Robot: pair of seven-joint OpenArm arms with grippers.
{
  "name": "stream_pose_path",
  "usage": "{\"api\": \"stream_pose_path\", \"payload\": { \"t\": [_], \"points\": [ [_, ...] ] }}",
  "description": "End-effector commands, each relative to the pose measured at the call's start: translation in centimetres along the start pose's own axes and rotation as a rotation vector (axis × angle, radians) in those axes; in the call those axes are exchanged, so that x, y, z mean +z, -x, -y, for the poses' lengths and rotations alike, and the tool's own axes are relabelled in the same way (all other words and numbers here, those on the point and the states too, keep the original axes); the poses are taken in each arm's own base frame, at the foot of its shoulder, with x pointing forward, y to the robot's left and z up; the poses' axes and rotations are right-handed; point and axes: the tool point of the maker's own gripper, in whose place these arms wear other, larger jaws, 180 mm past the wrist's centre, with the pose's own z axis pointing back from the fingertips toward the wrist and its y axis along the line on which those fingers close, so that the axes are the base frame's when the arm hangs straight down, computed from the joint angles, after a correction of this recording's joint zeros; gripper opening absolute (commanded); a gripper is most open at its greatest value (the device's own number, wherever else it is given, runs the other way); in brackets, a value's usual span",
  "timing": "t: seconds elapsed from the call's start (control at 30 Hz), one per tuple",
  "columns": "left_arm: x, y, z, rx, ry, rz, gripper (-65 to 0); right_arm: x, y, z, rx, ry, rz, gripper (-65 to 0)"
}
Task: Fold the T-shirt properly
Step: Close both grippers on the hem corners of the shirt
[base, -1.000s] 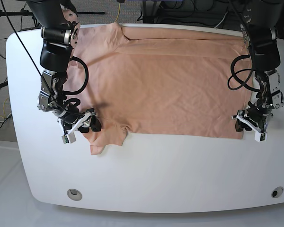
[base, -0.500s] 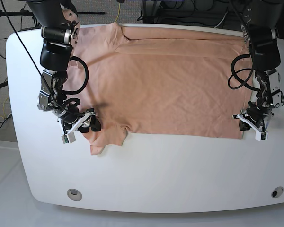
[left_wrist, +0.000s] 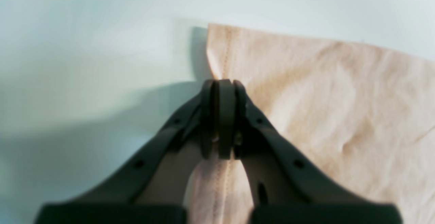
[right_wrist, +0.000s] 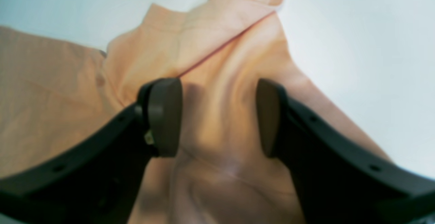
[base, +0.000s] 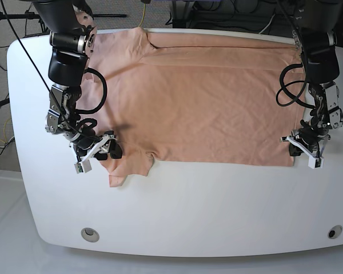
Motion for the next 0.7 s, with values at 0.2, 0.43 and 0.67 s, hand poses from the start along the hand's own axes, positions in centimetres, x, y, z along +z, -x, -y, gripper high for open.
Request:
{"api": "stream_pose_path", "payload": {
  "t": [0.2, 0.43, 0.67],
  "points": [
    [0.50, -1.17, -1.09, -0.025, -0.025, 0.003, -65.0, 0.06, -1.30, 0.23, 0.021, 0.007, 0.007, -31.6],
    [0.62, -1.34, -1.28, -0.028, -0.027, 0.010, -64.9, 0.02, -1.19, 0.21, 0.018, 0.005, 0.005, -31.5],
    [0.61, -1.26, -1.25, -0.027, -0.025, 0.006, -65.0, -0.01, -1.25, 0.09, 0.016, 0.002, 0.008, -31.7]
  ]
}}
